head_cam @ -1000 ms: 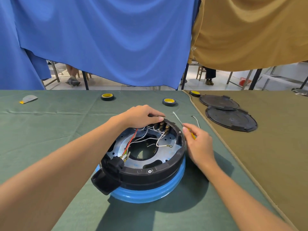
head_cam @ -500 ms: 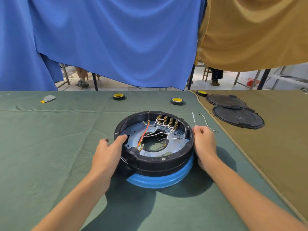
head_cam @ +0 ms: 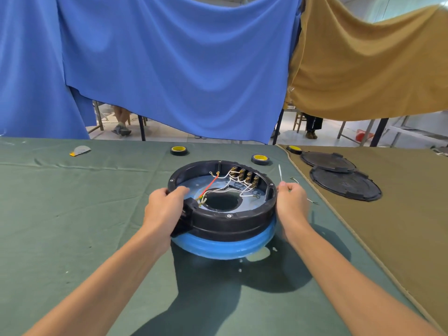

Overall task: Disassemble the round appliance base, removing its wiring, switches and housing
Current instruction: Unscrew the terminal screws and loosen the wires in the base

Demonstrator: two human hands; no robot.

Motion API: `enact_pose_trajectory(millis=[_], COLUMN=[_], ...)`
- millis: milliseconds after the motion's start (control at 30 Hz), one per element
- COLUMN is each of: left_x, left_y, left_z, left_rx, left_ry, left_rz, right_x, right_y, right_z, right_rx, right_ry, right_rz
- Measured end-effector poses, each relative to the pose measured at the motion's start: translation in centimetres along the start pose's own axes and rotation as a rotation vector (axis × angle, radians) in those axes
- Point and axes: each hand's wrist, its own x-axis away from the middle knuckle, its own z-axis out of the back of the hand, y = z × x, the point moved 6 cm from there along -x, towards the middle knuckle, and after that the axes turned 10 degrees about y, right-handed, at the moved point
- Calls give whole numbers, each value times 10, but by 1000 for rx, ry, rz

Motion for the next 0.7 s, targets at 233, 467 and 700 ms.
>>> enact_pose_trajectory(millis=[233,467,700], left_x=[-52,-90,-101], left_y=[26,2,-17], left_z=[47,83,85], left_rx=[73,89,70], left_ry=[60,74,53], left_rz=[-9,79,78], right_x=[23,51,45], right_y=[-45,-51,-30], right_z=[-61,-112,-112], right_rx=[5,61,56], right_ry=[-80,-170,-279], right_rz=[58,58,93])
